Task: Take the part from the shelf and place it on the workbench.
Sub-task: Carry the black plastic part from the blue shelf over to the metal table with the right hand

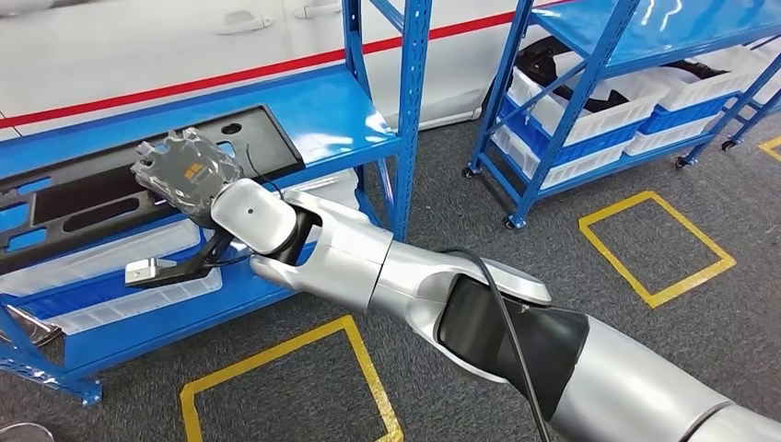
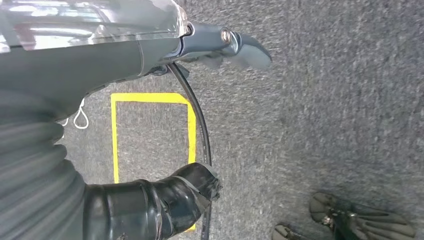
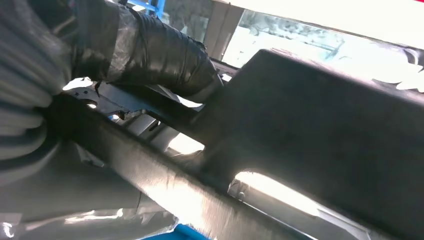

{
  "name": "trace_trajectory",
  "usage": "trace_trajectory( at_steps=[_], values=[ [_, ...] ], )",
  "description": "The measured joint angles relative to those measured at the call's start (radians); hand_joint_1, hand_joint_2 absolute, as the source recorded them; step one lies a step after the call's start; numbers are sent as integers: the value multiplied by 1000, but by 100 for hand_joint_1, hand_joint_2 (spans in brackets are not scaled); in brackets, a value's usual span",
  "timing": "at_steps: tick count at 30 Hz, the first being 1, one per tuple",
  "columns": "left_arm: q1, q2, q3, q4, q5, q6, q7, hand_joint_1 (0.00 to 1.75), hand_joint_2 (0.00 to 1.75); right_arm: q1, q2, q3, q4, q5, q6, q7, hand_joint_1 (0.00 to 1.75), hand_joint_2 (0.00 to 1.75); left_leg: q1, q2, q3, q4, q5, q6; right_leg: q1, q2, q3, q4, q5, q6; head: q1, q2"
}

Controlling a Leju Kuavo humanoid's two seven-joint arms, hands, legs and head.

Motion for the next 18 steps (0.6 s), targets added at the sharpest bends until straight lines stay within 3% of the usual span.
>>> trace_trajectory(
  at_steps=[1,3,4,5,7,8,9,10,12,14,15,16,18],
  values=[
    [1,0,0,0,0,0,0,0,175,0,3,0,2,0,0,0,175,175,0,-2,-10,23,-34,-4,-5,-3,-10,-7,16,-5,0,0],
    [0,1,0,0,-1,-1,0,0,175,-1,9,0,5,-1,1,-1,175,175,3,-3,-38,124,-142,-14,-9,-4,-41,-9,45,-10,-1,0],
    [-1,1,0,0,-1,-1,0,0,175,-1,12,0,6,-2,1,-2,175,175,6,-4,-48,187,-180,-19,-10,-5,-60,-6,59,-9,-1,0],
    [-1,2,0,0,-2,-1,0,0,175,-1,14,0,8,-3,1,-2,175,175,8,-3,-51,239,-192,-25,-12,-5,-80,-2,71,-7,-1,0],
    [-2,4,0,0,-3,-1,0,0,175,0,16,1,12,-5,1,-5,175,175,14,-3,-19,267,-146,-36,-18,-7,-124,12,94,3,-1,0],
    [-2,4,0,0,-4,-1,0,0,175,0,17,1,14,-6,1,-6,175,175,19,-3,19,234,-118,-43,-22,-7,-146,23,103,10,-1,0],
    [-3,5,0,0,-4,-1,0,0,175,0,18,1,14,-6,1,-6,175,175,22,-4,69,176,-115,-50,-24,-7,-167,36,111,17,-1,0],
    [-4,5,0,0,-4,-1,-1,0,175,-1,19,1,15,-7,1,-6,175,175,22,-6,117,109,-130,-50,-25,-7,-184,50,116,24,-1,0],
    [-6,6,0,0,-6,-1,-1,0,175,-1,22,1,15,-7,1,-6,175,175,17,-10,164,28,-172,-38,-22,-7,-202,65,131,37,0,0],
    [-6,6,0,-1,-7,-2,-2,0,175,-1,22,1,17,-7,1,-7,175,175,15,-8,153,21,-166,-16,-23,-6,-207,65,144,48,0,0],
    [-6,6,0,-1,-8,-2,-2,0,175,-1,22,1,18,-7,2,-7,175,175,15,-6,146,23,-156,-5,-25,-5,-212,73,131,54,0,0],
    [-6,6,0,-1,-9,-2,-2,0,175,-1,22,1,19,-7,2,-6,175,175,15,-4,136,22,-144,4,-28,-4,-221,94,98,58,0,0],
    [-6,6,0,-1,-10,-2,-2,0,175,-2,22,1,21,-7,2,-6,175,175,13,-3,109,22,-119,17,-30,-1,-243,190,-9,64,0,0]
  ],
)
